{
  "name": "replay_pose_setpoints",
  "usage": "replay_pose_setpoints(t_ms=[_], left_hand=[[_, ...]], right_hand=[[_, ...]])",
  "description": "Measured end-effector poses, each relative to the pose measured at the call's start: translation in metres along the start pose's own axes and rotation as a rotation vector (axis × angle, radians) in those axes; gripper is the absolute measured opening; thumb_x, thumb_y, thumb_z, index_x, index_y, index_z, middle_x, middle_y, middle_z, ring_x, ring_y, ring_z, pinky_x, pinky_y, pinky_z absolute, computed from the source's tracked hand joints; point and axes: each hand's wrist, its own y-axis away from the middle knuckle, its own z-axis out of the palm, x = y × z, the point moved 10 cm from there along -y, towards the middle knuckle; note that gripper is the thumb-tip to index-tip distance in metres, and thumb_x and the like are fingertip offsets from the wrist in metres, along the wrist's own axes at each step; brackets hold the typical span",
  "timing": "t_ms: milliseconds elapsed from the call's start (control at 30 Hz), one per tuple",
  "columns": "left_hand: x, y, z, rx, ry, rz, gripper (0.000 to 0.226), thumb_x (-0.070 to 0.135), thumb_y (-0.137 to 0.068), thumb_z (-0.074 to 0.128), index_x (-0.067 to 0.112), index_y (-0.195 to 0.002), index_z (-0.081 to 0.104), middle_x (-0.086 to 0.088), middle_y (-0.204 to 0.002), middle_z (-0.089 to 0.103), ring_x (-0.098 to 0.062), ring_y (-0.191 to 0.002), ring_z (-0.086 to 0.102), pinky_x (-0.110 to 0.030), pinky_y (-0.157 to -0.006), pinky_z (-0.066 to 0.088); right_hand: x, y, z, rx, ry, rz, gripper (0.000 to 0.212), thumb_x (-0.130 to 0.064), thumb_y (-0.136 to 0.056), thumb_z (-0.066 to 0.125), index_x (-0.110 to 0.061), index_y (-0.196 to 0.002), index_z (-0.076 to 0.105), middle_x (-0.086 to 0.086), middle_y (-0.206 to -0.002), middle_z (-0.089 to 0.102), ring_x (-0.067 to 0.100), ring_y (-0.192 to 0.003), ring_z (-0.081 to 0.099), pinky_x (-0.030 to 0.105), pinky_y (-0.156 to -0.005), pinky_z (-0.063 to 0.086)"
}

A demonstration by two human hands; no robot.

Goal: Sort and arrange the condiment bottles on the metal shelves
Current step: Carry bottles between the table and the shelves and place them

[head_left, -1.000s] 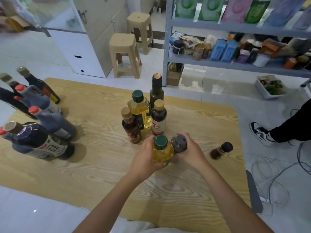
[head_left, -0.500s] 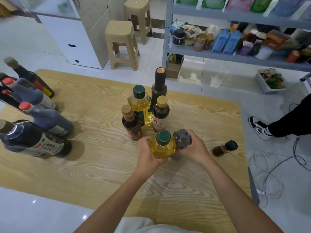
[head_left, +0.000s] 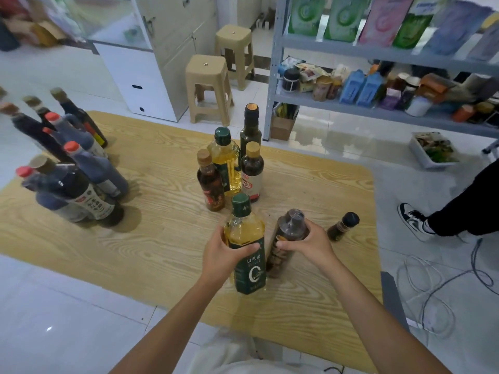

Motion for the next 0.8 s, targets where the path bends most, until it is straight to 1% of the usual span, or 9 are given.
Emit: replay_pose_setpoints(t_ms=[167, 267, 300, 400, 533, 600, 667, 733, 800], left_hand=[[0.000, 0.043, -0.023, 0.038, 0.085, 0.001, 0.053, 0.033, -0.058, 0.089, 0.024, -0.101, 0.061, 0.006, -0.097, 0.070, -0.010, -0.088, 0.067, -0.031, -0.077, 0.054], [0.002, 0.072, -0.047, 0.080, 0.192, 0.001, 0.063, 0.047, -0.051, 0.083, 0.018, -0.103, 0.063, 0.001, -0.095, 0.072, -0.014, -0.085, 0.070, -0.028, -0.071, 0.054], [0.002, 0.081, -0.057, 0.103, 0.225, -0.001, 0.060, 0.045, -0.054, 0.082, 0.016, -0.103, 0.064, 0.000, -0.095, 0.072, -0.015, -0.084, 0.070, -0.026, -0.069, 0.054], [0.002, 0.109, -0.095, 0.199, 0.336, -0.003, 0.033, 0.023, -0.074, 0.078, 0.013, -0.102, 0.065, -0.004, -0.089, 0.074, -0.017, -0.077, 0.071, -0.021, -0.061, 0.052], [0.003, 0.149, -0.152, 0.350, 0.451, 0.018, 0.020, 0.018, -0.079, 0.071, 0.010, -0.095, 0.065, -0.002, -0.078, 0.074, -0.018, -0.067, 0.070, -0.023, -0.057, 0.053], [0.004, 0.167, -0.181, 0.413, 0.488, 0.033, 0.029, 0.026, -0.073, 0.075, 0.010, -0.094, 0.064, -0.005, -0.079, 0.074, -0.023, -0.070, 0.071, -0.028, -0.061, 0.055], [0.005, 0.185, -0.211, 0.483, 0.520, 0.055, 0.048, 0.037, -0.062, 0.081, 0.007, -0.095, 0.064, -0.009, -0.083, 0.074, -0.027, -0.072, 0.070, -0.032, -0.064, 0.055], [0.005, 0.203, -0.242, 0.550, 0.547, 0.085, 0.063, 0.049, -0.055, 0.075, 0.005, -0.099, 0.063, -0.012, -0.087, 0.074, -0.029, -0.074, 0.071, -0.035, -0.066, 0.056], [0.003, 0.223, -0.275, 0.624, 0.578, 0.110, 0.069, 0.053, -0.053, 0.073, 0.004, -0.101, 0.063, -0.014, -0.089, 0.073, -0.031, -0.076, 0.070, -0.037, -0.069, 0.057]], right_hand=[[-0.032, 0.032, 0.014, -0.121, 0.041, -0.101, 0.053, -0.028, -0.055, 0.089, -0.018, -0.103, 0.067, -0.010, -0.096, 0.069, 0.002, -0.088, 0.062, 0.015, -0.067, 0.045], [-0.061, 0.052, 0.035, -0.221, 0.060, -0.198, 0.044, -0.027, -0.058, 0.088, -0.022, -0.098, 0.069, -0.011, -0.094, 0.070, -0.002, -0.084, 0.063, 0.014, -0.066, 0.046], [-0.070, 0.057, 0.044, -0.253, 0.063, -0.229, 0.042, -0.027, -0.059, 0.087, -0.022, -0.097, 0.069, -0.012, -0.093, 0.070, -0.002, -0.084, 0.064, 0.014, -0.066, 0.046], [-0.097, 0.074, 0.078, -0.347, 0.073, -0.305, 0.041, -0.029, -0.060, 0.086, -0.021, -0.097, 0.069, -0.010, -0.093, 0.071, 0.003, -0.086, 0.065, 0.018, -0.069, 0.048], [-0.144, 0.105, 0.137, -0.489, 0.055, -0.420, 0.030, -0.029, -0.065, 0.083, -0.024, -0.091, 0.068, -0.014, -0.088, 0.070, -0.003, -0.078, 0.064, 0.008, -0.064, 0.046], [-0.167, 0.125, 0.168, -0.570, 0.042, -0.475, 0.024, -0.029, -0.067, 0.082, -0.024, -0.086, 0.069, -0.011, -0.082, 0.072, -0.002, -0.073, 0.066, 0.007, -0.062, 0.047], [-0.187, 0.147, 0.204, -0.677, -0.004, -0.501, 0.022, -0.030, -0.068, 0.082, -0.022, -0.084, 0.069, -0.008, -0.077, 0.073, 0.001, -0.069, 0.068, 0.009, -0.060, 0.048], [-0.204, 0.169, 0.239, -0.765, -0.054, -0.508, 0.034, -0.039, -0.062, 0.081, -0.019, -0.087, 0.068, -0.005, -0.077, 0.073, 0.007, -0.070, 0.069, 0.012, -0.059, 0.049], [-0.223, 0.190, 0.274, -0.834, -0.091, -0.530, 0.049, -0.050, -0.053, 0.075, -0.018, -0.089, 0.068, -0.002, -0.079, 0.074, 0.013, -0.073, 0.071, 0.016, -0.061, 0.051]])
